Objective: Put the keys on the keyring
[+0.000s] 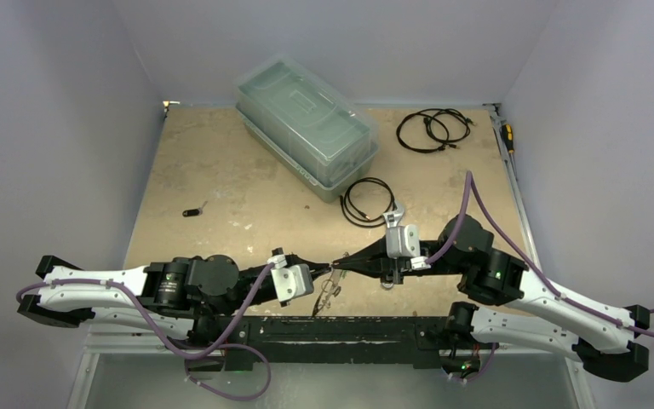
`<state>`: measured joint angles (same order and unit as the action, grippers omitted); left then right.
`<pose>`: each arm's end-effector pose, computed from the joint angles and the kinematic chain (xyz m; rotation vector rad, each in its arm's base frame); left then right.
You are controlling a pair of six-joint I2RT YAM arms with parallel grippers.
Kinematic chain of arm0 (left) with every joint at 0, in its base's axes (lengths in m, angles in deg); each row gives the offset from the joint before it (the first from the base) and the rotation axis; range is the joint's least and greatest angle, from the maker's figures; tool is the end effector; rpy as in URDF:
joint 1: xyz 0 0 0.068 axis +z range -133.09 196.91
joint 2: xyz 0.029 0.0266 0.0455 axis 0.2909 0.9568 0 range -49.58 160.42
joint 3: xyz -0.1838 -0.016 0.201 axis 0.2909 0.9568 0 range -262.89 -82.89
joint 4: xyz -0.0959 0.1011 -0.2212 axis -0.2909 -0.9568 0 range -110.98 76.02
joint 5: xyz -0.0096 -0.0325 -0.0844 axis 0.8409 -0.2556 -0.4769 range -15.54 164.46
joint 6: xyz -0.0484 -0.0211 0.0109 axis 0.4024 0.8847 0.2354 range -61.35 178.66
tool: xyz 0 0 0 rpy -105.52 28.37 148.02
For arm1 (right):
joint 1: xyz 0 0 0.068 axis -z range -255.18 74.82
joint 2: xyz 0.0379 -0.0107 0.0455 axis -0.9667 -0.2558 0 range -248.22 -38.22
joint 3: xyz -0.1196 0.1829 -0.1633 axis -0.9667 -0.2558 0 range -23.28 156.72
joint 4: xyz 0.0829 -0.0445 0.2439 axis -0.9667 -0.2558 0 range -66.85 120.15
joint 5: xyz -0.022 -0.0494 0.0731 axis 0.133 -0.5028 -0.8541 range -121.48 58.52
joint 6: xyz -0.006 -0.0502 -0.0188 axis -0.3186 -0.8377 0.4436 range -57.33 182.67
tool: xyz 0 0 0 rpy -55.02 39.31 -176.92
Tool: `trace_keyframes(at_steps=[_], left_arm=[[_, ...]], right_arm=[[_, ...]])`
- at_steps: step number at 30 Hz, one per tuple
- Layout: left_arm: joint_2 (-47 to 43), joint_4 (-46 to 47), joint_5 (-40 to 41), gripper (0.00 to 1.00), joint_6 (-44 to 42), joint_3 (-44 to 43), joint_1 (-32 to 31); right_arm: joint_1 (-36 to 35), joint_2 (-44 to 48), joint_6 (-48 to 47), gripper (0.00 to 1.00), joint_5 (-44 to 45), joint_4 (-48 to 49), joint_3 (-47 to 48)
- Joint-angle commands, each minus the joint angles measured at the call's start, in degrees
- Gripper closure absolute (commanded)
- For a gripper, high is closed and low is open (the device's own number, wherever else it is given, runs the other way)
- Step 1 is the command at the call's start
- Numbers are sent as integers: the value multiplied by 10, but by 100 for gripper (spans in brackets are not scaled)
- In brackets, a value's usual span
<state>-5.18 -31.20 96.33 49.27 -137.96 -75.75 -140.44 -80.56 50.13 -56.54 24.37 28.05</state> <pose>0.0056 -0.1678 0.3903 1.1449 1.3055 -0.7669 0.0549 0.1549 0.3948 -1.2768 0.9933 1.0530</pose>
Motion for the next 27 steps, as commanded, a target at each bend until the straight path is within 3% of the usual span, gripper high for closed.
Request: trace_keyframes(at_steps=[1,19,24,27], left_arm=[[-1,19,-9,100,9,-14,-1],[6,33,-10,99,5,-11,-1],[-3,30,-4,72,6,-12,-1],[-8,38,-5,68,6,-7,-1]], right_arm=[[-2,17,15,100,2,81,-12],[-2,8,26,100,-3,134,-23],[-2,19,25,100,0,133,-27],[-2,19,27,100,-2,133,-30]])
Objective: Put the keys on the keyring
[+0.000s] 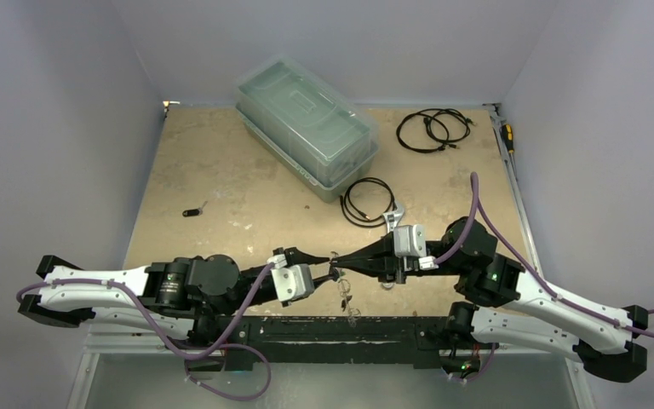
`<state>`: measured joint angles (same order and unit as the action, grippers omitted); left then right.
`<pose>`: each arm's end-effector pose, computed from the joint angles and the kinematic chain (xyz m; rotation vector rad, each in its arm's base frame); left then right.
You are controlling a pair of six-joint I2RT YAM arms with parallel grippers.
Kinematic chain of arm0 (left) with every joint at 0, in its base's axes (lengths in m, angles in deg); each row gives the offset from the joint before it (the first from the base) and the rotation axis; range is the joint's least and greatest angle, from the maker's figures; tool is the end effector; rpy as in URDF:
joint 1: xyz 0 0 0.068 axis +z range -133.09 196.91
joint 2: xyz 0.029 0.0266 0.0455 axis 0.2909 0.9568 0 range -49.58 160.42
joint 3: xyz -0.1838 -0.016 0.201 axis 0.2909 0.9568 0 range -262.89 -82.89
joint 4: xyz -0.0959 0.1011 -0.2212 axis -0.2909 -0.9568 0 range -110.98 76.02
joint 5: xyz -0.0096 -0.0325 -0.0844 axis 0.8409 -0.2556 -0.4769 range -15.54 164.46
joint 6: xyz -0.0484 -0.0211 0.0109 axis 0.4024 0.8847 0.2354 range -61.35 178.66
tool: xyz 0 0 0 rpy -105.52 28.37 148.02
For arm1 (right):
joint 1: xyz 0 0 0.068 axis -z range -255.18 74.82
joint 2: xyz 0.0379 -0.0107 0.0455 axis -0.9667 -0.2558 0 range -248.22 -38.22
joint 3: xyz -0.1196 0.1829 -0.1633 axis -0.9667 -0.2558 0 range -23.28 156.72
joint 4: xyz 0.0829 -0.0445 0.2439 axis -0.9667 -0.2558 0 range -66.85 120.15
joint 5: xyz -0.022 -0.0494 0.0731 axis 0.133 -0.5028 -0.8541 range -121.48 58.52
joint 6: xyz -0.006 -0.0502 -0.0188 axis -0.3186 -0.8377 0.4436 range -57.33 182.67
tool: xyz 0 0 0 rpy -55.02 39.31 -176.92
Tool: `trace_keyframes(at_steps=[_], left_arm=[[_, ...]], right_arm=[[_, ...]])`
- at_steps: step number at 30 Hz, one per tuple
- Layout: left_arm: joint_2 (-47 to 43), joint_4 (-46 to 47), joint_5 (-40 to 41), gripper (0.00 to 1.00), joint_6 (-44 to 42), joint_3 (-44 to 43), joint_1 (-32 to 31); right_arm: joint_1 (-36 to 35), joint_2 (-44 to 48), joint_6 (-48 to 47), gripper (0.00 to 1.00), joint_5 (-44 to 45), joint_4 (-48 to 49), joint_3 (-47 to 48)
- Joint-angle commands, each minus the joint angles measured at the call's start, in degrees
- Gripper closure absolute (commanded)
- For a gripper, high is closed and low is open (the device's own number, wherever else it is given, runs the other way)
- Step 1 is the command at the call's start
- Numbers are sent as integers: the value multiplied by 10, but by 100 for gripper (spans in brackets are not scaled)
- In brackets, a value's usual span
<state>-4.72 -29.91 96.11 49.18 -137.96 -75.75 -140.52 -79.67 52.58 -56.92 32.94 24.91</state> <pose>0.0053 -0.1703 0.3915 1.1368 1.2961 -0.7775 0.0543 0.1546 0.3941 -1.2049 0.9197 1.0954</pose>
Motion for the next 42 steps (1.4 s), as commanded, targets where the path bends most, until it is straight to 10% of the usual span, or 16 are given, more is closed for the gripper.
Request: trace_keyframes(at_steps=[1,42], left_arm=[[-13,28,-3,67,7,-6,0],[-30,187,-12,67,6,62,-1]], right_arm=[[-1,9,3,100,1,49,1],[-1,20,49,100,-15,154,-46]])
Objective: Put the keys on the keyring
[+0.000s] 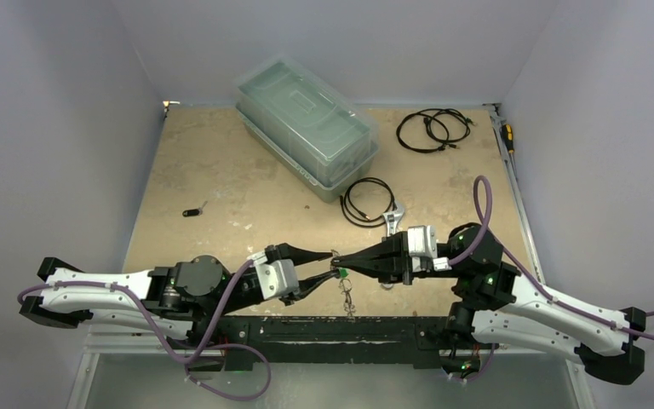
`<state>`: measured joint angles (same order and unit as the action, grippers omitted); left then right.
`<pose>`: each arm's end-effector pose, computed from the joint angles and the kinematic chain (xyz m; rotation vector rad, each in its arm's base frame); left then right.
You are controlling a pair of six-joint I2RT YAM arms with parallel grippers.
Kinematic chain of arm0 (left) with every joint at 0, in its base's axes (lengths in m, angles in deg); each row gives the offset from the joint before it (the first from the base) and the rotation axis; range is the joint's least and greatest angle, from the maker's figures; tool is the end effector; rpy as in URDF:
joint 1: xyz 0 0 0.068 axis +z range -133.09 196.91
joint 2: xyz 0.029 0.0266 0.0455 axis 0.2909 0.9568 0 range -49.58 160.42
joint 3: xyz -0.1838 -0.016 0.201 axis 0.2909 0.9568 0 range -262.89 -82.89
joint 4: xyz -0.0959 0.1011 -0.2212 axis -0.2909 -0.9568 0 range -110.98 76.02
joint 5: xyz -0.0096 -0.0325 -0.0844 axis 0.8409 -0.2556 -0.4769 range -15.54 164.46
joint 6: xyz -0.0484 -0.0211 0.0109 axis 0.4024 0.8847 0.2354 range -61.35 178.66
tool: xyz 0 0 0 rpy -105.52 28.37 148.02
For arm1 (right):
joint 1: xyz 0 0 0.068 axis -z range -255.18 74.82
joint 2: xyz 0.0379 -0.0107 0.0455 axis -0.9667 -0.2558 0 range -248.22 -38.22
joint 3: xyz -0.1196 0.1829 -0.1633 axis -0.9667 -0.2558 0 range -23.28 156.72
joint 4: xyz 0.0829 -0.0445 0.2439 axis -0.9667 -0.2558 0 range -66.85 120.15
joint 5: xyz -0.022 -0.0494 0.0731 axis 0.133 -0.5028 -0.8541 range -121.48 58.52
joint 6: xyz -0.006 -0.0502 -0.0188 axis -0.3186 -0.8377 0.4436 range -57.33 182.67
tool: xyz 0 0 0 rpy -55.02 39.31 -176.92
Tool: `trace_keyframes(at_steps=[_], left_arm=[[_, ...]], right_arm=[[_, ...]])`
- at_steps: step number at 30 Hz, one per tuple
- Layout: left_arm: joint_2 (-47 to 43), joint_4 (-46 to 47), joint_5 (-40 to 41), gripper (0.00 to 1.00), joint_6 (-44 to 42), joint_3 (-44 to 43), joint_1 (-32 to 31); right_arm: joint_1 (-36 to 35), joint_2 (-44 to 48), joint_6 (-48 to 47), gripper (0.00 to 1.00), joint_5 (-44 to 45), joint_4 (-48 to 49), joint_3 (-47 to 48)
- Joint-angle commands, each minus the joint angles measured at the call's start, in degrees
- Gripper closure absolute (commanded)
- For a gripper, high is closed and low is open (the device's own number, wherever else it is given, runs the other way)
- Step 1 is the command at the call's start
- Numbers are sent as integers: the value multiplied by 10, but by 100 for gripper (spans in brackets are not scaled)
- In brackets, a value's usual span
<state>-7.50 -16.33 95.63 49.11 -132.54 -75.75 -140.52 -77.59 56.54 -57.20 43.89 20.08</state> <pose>0.0052 -0.1662 0.3919 0.9880 1.1970 -0.8925 0.0517 0.1493 0.3901 -1.1077 0.8320 1.1569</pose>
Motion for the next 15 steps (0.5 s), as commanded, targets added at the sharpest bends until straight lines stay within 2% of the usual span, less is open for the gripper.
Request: trace_keyframes(at_steps=[1,9,15], left_arm=[[-2,54,-6,68,6,9,-1],[0,48,9,80,6,5,-1],[-1,46,10,99,6,5,-1]], right_arm=[[-1,-2,10,100,-13,44,2],[-1,9,13,100,-5,52,-1],[-1,8,15,100,-3,54,-2]])
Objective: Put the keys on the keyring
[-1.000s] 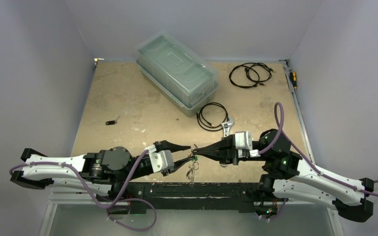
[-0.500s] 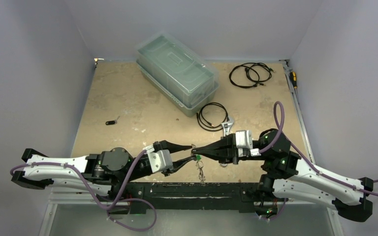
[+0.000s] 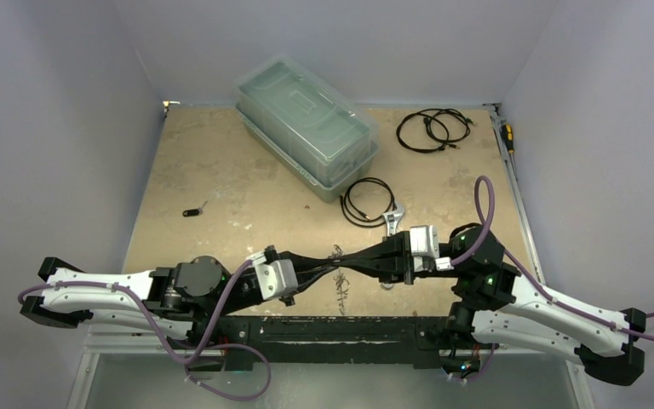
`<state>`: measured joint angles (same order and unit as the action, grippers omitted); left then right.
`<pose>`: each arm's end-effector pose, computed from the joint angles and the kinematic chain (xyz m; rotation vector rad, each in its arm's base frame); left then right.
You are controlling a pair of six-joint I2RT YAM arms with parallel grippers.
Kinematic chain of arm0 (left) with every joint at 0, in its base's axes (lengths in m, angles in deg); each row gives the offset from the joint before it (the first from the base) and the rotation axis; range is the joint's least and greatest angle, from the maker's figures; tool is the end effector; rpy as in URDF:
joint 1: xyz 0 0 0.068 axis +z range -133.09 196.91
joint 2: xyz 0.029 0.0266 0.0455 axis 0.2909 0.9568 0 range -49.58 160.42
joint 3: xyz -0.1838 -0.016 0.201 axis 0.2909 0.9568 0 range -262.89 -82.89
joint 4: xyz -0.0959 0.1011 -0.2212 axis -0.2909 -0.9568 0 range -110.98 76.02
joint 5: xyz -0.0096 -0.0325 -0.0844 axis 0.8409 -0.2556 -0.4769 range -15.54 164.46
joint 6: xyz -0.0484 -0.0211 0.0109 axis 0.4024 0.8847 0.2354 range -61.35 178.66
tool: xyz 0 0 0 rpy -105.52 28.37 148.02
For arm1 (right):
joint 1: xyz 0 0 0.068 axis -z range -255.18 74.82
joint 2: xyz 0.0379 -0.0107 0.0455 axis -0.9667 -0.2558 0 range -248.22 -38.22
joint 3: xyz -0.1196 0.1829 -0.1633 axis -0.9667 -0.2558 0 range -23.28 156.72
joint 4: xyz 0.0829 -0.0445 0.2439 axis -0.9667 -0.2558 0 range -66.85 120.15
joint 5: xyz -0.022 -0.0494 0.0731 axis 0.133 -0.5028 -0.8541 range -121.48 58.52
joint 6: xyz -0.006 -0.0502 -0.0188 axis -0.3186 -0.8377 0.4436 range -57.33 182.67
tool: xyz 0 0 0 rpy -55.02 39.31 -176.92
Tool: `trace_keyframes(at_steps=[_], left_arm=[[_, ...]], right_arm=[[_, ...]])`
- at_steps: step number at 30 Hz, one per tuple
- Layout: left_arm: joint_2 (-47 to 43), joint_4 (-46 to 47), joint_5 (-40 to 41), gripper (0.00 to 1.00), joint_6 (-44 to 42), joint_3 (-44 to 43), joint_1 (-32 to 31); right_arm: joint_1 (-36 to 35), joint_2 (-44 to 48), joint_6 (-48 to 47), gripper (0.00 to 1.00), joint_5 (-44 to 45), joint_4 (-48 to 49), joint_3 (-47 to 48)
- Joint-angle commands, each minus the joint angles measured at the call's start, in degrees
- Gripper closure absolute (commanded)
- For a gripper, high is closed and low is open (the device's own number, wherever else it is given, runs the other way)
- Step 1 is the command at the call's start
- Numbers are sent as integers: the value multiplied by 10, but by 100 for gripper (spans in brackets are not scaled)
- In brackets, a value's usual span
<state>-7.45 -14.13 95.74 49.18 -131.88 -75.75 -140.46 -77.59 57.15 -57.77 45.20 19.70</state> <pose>0.0053 -0.1671 0.3919 0.9647 1.1853 -0.9062 0.0515 0.1493 0.3901 -1.1027 0.8186 1.1707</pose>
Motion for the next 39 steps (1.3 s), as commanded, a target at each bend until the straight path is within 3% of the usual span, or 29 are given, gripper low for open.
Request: trace_keyframes(at_steps=[1,13,15,19,23,28,39], left_arm=[[-1,24,9,100,4,-1,-1],[-25,32,-33,100,-19,7,-1],[-32,30,-34,100,-22,8,-1],[-41,11,-34,100,-26,1,-1],[-48,-33,-35,100,-25,-17,-1],[-47,-75,-31,100,-19,-36,-1],[-24,-126,25,100,4,-55,-1]], right_arm=[[-2,9,9,100,3,41,2],[-2,0,6,100,-30,-18,22],[-2,1,-2,89,-24,-40,32],[-2,4,-15,55,-3,-62,45],[-2,-3,-26,42,14,-87,63],[-2,-15,-43,39,59,-121,79],[-2,-58,-61,44,4,-277,168]])
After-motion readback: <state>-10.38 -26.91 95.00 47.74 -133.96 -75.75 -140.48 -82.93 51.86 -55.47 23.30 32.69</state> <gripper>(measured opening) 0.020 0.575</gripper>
